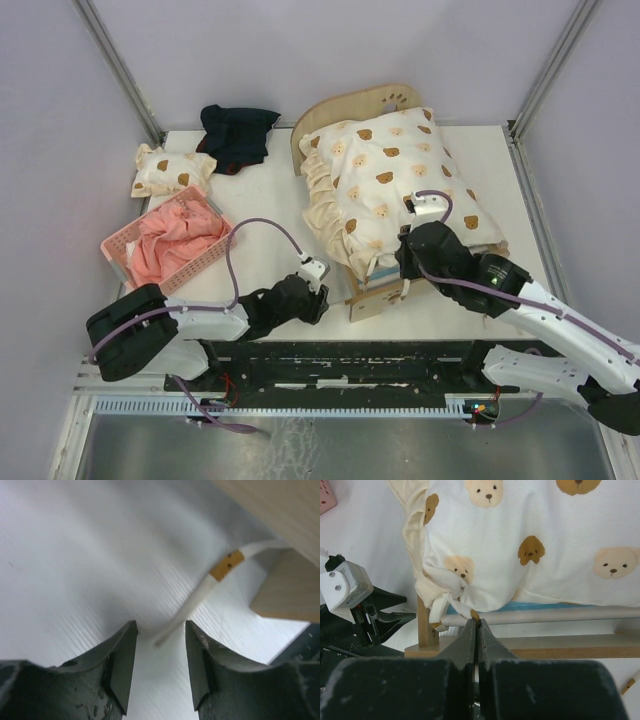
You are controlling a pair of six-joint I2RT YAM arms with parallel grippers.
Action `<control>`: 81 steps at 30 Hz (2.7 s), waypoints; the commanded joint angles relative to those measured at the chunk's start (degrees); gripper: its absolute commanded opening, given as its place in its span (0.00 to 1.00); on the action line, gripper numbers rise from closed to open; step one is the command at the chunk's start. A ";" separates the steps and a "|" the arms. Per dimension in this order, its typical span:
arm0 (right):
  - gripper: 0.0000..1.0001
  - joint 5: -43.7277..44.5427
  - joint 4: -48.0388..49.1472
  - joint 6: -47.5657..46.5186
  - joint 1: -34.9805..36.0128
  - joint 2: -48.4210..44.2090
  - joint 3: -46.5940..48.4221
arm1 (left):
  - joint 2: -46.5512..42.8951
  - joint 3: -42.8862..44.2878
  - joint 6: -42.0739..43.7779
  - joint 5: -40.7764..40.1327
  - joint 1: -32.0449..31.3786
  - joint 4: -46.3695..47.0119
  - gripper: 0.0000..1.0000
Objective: Set up the pet bed
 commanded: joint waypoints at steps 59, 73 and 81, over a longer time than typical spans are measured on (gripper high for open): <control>0.02 -9.34 56.79 28.74 -0.24 9.52 -14.70 | -28.89 -11.96 -16.77 -3.53 -4.32 -2.42 0.03; 0.02 -3.20 62.85 36.79 -0.24 9.85 -17.50 | -22.29 -11.84 -16.98 -1.94 -4.30 3.16 0.03; 0.02 -0.41 65.81 41.26 -0.28 9.78 -22.06 | -19.97 -10.94 -17.10 -1.19 -4.30 4.66 0.03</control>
